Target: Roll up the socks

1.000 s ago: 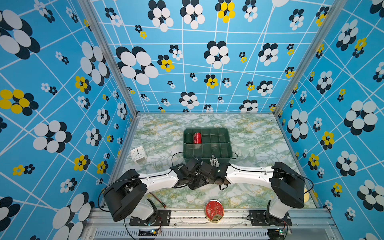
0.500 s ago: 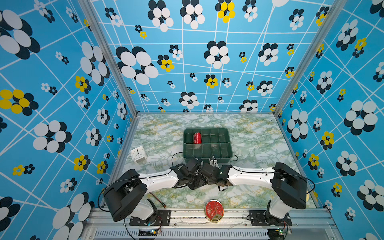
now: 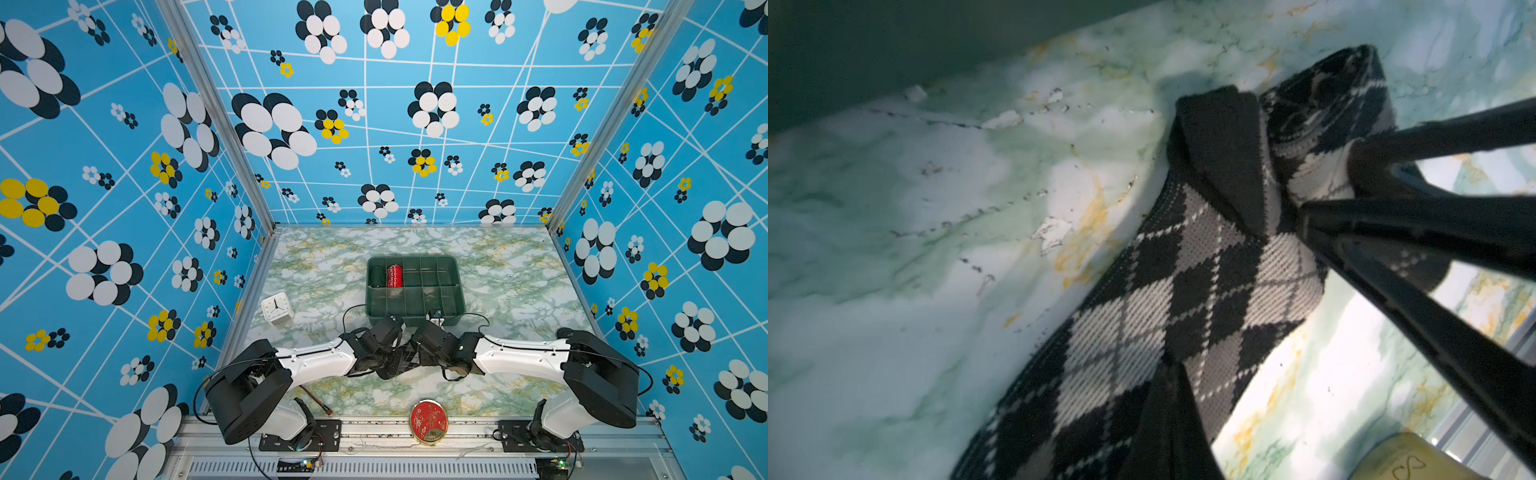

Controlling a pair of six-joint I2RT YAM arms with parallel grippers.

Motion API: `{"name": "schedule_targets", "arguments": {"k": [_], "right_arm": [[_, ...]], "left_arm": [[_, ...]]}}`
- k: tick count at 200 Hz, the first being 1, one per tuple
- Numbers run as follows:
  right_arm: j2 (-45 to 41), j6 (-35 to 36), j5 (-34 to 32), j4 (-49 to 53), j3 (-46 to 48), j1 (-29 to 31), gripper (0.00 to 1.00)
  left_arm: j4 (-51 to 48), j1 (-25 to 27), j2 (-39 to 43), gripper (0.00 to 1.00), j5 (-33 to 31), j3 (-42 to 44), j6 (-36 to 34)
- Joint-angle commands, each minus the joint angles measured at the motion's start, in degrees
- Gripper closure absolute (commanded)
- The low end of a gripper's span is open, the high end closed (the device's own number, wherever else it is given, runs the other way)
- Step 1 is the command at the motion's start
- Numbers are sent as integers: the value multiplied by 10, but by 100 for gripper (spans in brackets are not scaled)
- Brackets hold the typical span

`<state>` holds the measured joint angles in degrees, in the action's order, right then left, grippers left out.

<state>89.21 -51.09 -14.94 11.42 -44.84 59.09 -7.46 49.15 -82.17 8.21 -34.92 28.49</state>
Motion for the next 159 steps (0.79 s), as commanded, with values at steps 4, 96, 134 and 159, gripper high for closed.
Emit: {"name": "schedule_targets", "arguments": {"k": [4,96,134,159], "right_arm": [[-18,-19,36,-34,37,-14,59],[-50,-38,77,-108,99,-37,63],[-53,-44,80,-114,111,-42,74],[-57,-46,80,-112,117,-46,82]], "left_arm": [[-19,3,8,100,8,-13,-11],[-19,16,-3,100,14,-69,-21],[-15,17,-24,100,19,-100,-28],[-8,18,-39,100,24,-112,-30]]}}
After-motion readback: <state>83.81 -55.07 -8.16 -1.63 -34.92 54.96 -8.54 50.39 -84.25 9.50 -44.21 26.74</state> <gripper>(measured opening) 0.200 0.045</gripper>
